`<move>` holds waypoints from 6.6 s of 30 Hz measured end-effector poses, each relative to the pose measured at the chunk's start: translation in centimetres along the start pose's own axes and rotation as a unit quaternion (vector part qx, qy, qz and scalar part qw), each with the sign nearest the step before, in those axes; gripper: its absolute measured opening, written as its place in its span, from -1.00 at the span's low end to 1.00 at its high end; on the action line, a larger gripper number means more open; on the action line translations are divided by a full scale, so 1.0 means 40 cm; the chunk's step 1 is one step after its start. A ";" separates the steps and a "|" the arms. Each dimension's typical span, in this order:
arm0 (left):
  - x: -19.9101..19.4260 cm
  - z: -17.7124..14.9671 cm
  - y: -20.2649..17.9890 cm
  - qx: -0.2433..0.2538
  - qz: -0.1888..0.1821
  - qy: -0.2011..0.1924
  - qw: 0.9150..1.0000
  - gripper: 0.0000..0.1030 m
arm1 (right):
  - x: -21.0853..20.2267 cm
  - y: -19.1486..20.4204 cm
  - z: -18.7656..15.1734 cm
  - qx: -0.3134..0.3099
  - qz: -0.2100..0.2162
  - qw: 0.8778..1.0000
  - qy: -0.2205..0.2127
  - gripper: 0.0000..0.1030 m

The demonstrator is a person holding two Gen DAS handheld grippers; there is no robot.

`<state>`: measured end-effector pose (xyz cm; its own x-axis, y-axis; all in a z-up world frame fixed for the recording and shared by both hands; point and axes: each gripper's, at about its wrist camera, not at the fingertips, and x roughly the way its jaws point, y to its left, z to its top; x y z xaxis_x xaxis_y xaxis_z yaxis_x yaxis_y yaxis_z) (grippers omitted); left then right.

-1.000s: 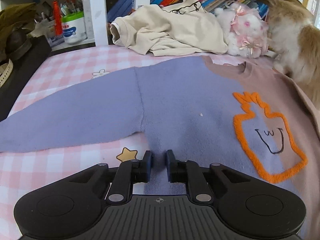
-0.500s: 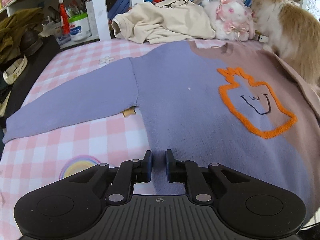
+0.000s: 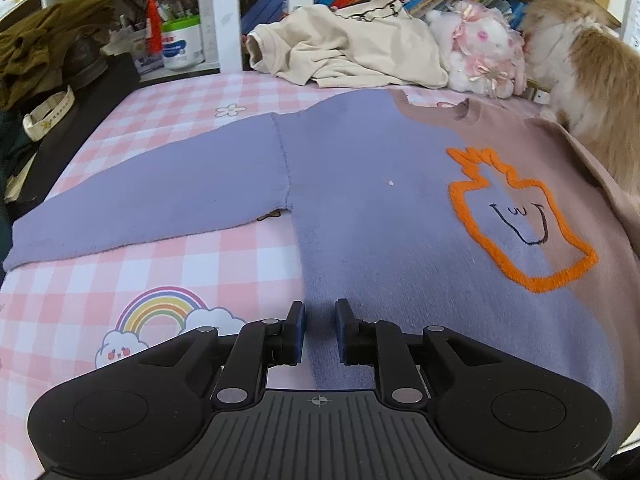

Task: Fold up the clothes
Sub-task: 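Pull the hem with both grippers to straighten the sweater body, then open both grippers and withdraw them from the flattened sweater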

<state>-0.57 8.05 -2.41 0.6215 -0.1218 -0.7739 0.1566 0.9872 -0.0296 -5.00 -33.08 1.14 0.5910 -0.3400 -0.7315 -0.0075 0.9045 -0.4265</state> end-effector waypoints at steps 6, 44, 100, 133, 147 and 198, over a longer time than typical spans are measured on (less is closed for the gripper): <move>-0.005 -0.003 -0.007 -0.003 0.007 0.002 1.000 -0.66 | 0.003 -0.157 0.039 0.063 -0.122 0.989 -0.050 0.03; -0.031 -0.025 0.092 -0.001 -0.001 0.007 1.000 -0.83 | -0.067 0.294 0.027 0.019 0.245 0.969 0.006 -0.73; -0.030 -0.046 0.104 -0.015 -0.047 -0.005 0.999 -0.81 | -0.092 0.250 -0.055 0.140 0.148 0.979 0.003 -0.69; -0.105 -0.118 0.096 -0.019 -0.061 -0.011 0.998 -0.64 | -0.173 0.266 -0.114 0.188 0.140 0.972 0.007 -0.09; -0.179 -0.122 -0.043 0.081 -0.047 -0.066 0.993 0.61 | -0.210 0.294 -0.077 0.134 0.139 0.980 -0.038 0.72; -0.190 -0.048 0.017 0.105 -0.065 -0.094 0.988 0.85 | -0.260 0.420 -0.031 0.161 0.100 0.980 -0.060 0.98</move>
<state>-6.65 9.84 2.25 0.7138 -0.2826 -0.6408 0.3882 0.9212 0.0261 -12.26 -14.66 0.93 0.6944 -0.1331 -0.7072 0.1110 0.9908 -0.0774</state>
